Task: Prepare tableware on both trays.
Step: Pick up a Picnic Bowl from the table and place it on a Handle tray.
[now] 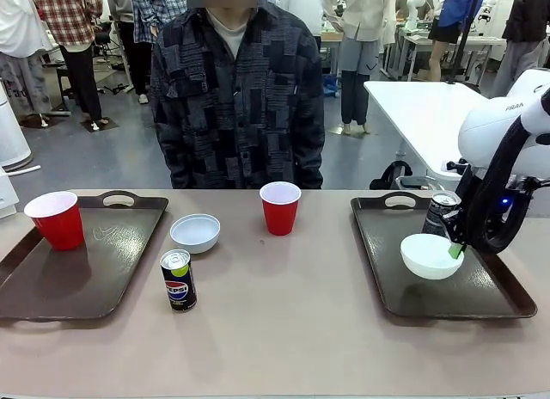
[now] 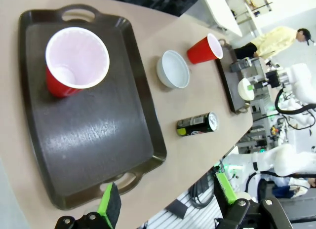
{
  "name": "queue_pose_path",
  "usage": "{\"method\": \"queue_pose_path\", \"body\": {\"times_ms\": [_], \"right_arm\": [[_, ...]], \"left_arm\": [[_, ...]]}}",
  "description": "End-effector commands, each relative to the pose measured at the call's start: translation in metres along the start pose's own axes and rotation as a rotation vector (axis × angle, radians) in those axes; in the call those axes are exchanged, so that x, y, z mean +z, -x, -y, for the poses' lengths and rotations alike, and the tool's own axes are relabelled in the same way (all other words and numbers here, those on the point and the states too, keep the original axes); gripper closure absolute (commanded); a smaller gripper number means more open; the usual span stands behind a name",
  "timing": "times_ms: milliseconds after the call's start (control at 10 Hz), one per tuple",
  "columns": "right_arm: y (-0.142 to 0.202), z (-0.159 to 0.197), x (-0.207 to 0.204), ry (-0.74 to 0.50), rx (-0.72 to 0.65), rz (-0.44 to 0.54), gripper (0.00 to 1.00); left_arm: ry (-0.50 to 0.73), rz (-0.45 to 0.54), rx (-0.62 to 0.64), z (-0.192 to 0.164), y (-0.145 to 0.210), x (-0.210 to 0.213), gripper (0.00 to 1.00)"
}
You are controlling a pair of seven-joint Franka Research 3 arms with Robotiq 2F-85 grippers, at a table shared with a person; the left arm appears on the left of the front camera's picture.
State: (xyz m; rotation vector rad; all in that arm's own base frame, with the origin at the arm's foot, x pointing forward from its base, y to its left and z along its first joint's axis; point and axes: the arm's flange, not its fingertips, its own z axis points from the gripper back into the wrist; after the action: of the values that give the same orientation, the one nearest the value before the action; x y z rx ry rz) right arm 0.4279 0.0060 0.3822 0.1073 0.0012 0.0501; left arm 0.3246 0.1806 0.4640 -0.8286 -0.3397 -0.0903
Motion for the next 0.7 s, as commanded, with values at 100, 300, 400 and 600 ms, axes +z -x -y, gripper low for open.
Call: {"method": "queue_pose_path", "body": {"times_ms": [100, 300, 400, 600], "right_arm": [[-0.009, 0.000, -0.015, 0.044, -0.035, 0.004, 0.96], [-0.010, 0.002, -0.025, 0.068, -0.027, -0.008, 0.96], [-0.009, 0.002, -0.025, 0.070, -0.027, -0.015, 0.85], [-0.006, -0.001, -0.019, 0.068, -0.030, -0.011, 0.36]], "left_arm": [[0.007, 0.011, 0.014, 0.001, -0.001, 0.002, 0.00], [0.007, 0.011, 0.014, 0.001, -0.001, 0.002, 0.00], [0.007, 0.011, 0.014, 0.001, -0.001, 0.002, 0.00], [0.007, 0.011, 0.014, 0.001, -0.001, 0.002, 0.00]]}}
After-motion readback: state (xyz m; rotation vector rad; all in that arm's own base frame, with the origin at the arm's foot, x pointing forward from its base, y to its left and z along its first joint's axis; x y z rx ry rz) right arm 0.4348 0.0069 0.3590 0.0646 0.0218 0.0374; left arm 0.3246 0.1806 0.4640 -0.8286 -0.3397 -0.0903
